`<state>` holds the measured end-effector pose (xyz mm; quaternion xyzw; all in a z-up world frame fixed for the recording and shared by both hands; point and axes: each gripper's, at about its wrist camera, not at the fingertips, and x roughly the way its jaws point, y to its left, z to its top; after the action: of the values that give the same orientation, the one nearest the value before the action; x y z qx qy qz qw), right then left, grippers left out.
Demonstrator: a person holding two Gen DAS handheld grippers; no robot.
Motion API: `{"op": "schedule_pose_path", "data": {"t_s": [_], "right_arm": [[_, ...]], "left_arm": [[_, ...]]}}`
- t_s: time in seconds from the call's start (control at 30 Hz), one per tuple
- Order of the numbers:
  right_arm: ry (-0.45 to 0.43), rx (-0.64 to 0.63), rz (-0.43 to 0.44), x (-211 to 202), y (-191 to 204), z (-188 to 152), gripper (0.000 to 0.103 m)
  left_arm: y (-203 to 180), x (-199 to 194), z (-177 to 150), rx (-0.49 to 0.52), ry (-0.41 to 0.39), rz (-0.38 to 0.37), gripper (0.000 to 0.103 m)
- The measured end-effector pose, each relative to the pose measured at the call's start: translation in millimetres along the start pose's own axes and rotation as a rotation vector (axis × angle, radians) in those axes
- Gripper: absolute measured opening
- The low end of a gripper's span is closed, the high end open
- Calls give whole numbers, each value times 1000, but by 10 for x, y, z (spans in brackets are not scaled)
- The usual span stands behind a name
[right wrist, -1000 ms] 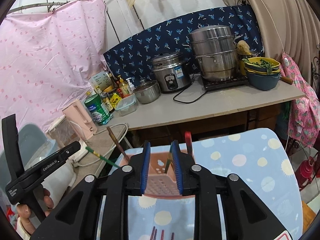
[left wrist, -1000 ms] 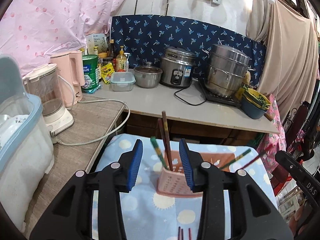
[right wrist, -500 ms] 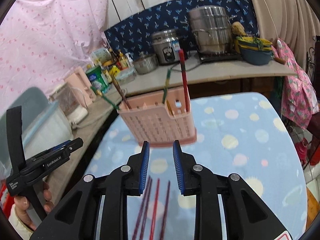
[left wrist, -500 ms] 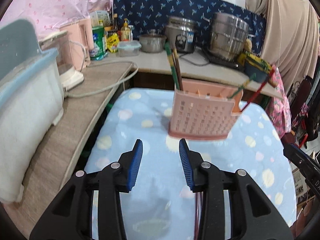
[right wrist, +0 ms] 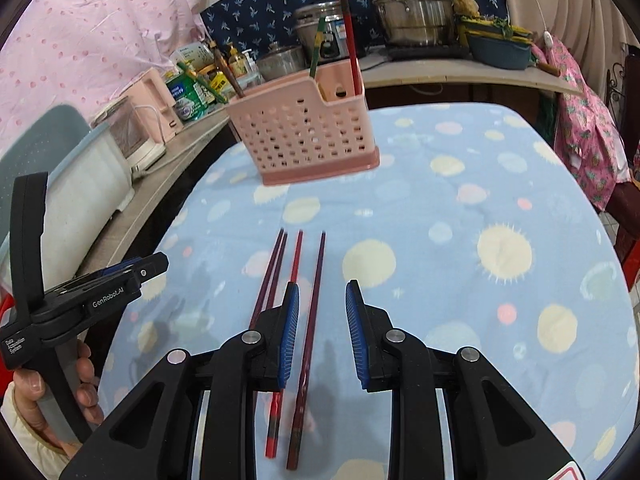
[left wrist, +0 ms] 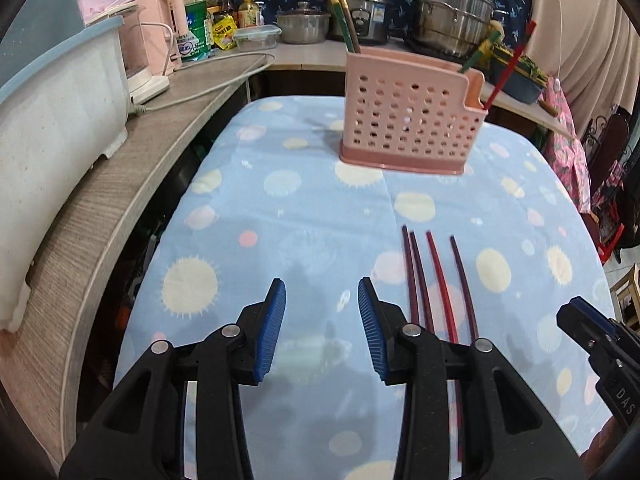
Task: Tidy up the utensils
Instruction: 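Withdraw both tools from the basket toward the dark red chopsticks, then grasp a dark red chopstick with the right tool while the left tool grasps another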
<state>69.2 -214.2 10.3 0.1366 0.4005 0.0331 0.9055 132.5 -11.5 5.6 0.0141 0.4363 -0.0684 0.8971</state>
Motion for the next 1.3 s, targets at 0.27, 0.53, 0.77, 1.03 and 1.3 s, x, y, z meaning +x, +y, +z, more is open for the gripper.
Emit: {"op": "schedule_pose_path", "data": {"t_s": [0.27,0.53,0.77,1.03,1.3], "right_arm": [[52,-2,1,65,55,-288,24],[94,-7,7,130,117,-481,24],[131,-14,4,221,156,-634,24],[149,-46,-16,285,201,-754,22],[151,-64,-34,306,191,-781,13]], "left_arm": [[-42,27,-258,14,48,-2,36],[-86,39,-417,20,77,-6,36],[-108,81,-559,23,108,-11,37],[-89,105,-656,20,129,-14,37],[-86,104,-679,22,130,-3,47]]}}
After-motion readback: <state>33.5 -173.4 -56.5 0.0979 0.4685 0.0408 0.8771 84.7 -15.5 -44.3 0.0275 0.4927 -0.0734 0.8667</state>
